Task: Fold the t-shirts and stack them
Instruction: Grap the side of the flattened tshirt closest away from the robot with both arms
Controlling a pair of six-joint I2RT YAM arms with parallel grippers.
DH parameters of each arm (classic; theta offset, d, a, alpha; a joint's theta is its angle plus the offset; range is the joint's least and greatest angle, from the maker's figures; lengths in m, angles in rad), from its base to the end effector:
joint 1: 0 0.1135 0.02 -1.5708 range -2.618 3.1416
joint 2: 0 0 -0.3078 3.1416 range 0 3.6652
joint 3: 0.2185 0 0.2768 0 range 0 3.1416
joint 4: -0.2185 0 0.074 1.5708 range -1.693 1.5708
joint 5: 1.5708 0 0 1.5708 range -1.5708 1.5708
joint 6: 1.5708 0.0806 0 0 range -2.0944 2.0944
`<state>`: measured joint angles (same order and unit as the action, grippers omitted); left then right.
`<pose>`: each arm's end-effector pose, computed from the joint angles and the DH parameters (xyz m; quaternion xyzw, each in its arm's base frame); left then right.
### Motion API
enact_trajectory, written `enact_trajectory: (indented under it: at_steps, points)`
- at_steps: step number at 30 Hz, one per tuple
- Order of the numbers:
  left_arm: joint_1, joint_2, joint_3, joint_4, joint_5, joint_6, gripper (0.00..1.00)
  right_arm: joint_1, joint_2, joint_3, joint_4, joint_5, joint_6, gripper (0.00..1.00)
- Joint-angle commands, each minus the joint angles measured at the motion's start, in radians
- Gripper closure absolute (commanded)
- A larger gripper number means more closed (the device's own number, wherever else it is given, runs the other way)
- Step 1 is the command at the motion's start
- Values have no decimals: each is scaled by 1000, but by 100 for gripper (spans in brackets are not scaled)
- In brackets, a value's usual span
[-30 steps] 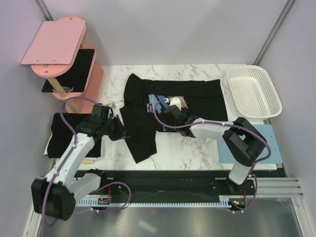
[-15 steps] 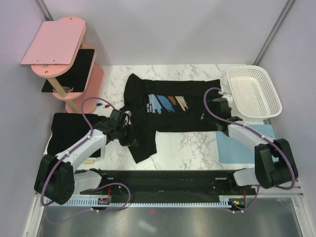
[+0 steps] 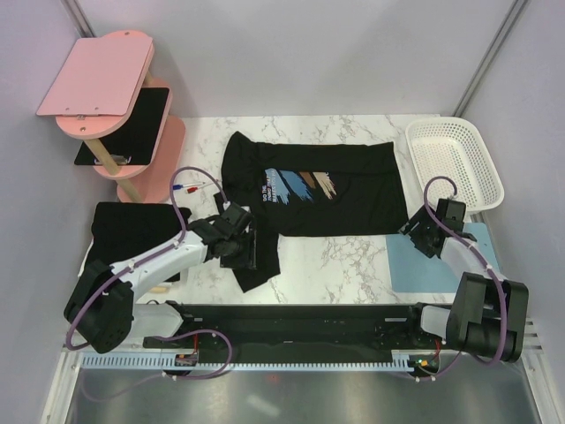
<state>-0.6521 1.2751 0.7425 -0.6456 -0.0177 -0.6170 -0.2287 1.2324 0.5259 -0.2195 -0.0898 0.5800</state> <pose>0.2017 -0.1522 0.1796 0.0155 0.9806 -0.1086 0.1622 0.2500 -0.0508 0.1508 0.3597 0.8767 0.0972 0.3042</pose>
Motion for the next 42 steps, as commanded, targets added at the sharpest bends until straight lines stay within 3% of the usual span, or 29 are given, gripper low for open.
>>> enact_trajectory:
  at_steps: [1,5,8,12,16,23,28,29,31,32,33,35,42]
  points:
    - [-12,-3,32,-42,-100,-15,41,-24,-21,-12,8,-83,11,28]
    - [-20,-5,23,-46,-122,-15,37,-27,10,-49,78,-96,29,32]
    - [-30,-8,18,-49,-140,-16,30,-26,39,-78,160,-114,49,43]
    - [-44,-2,18,-54,-168,-18,27,-26,67,-105,247,-125,70,70]
    - [-69,12,17,-52,-185,-30,26,-27,24,-161,299,-97,83,90]
    - [-136,64,12,-55,-231,-55,26,-26,-69,-210,347,-71,69,100]
    - [-159,86,11,-55,-240,-72,25,-26,-96,-178,290,-85,69,96]
    - [-164,93,11,-55,-243,-72,25,-26,-106,-173,269,-80,75,79]
    - [-167,101,17,-57,-243,-73,25,-26,-117,-172,258,-80,83,65]
    - [-172,107,18,-55,-245,-73,25,-26,-119,-175,259,-82,99,52]
    - [-173,110,21,-57,-246,-73,26,-26,-116,-179,264,-83,106,49]
    - [-176,118,24,-57,-249,-73,26,-26,-106,-191,282,-85,121,44]
    - [-182,124,28,-57,-255,-70,26,-24,-88,-253,374,-53,202,44]
